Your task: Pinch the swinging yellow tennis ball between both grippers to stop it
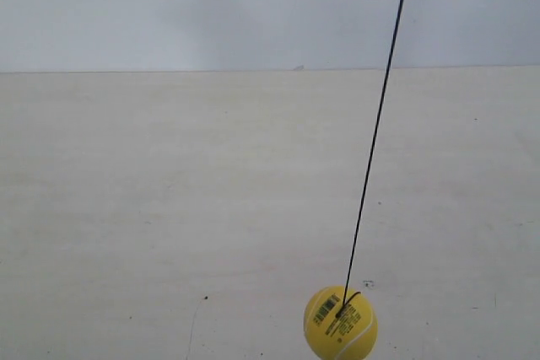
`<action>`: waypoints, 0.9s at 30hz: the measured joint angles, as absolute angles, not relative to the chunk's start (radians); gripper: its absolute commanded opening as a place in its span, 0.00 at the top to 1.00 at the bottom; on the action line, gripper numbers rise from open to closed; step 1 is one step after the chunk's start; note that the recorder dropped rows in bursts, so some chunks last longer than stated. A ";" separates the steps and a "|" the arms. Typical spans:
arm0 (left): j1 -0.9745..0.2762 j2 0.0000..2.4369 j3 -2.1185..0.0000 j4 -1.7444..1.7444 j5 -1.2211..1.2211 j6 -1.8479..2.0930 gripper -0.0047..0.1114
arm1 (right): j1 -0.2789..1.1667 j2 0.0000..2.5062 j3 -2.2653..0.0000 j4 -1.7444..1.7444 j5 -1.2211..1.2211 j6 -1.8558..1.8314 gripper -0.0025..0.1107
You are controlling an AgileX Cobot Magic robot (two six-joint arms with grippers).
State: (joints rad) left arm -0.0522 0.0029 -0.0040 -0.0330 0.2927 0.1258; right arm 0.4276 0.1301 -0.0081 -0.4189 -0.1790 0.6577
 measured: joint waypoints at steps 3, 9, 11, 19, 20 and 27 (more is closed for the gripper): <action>-0.052 0.003 -0.004 -0.033 0.293 0.126 0.92 | 0.411 0.073 -0.004 -0.372 -0.155 0.650 0.98; -0.052 0.003 -0.004 -0.033 0.293 0.126 0.92 | 0.255 0.008 0.000 -0.196 -0.186 0.526 0.98; -0.052 0.003 -0.004 -0.033 0.293 0.126 0.92 | 0.207 0.007 0.000 -0.162 -0.192 0.485 0.98; -0.052 0.003 -0.004 -0.033 0.293 0.126 0.92 | 0.033 0.005 0.000 -0.141 0.000 0.269 0.98; -0.052 0.003 -0.004 -0.033 0.293 0.126 0.92 | 0.028 0.005 -0.001 -0.139 0.054 0.250 0.98; -0.052 0.003 -0.004 -0.033 0.293 0.126 0.92 | 0.024 0.005 0.002 -0.076 0.306 0.110 0.98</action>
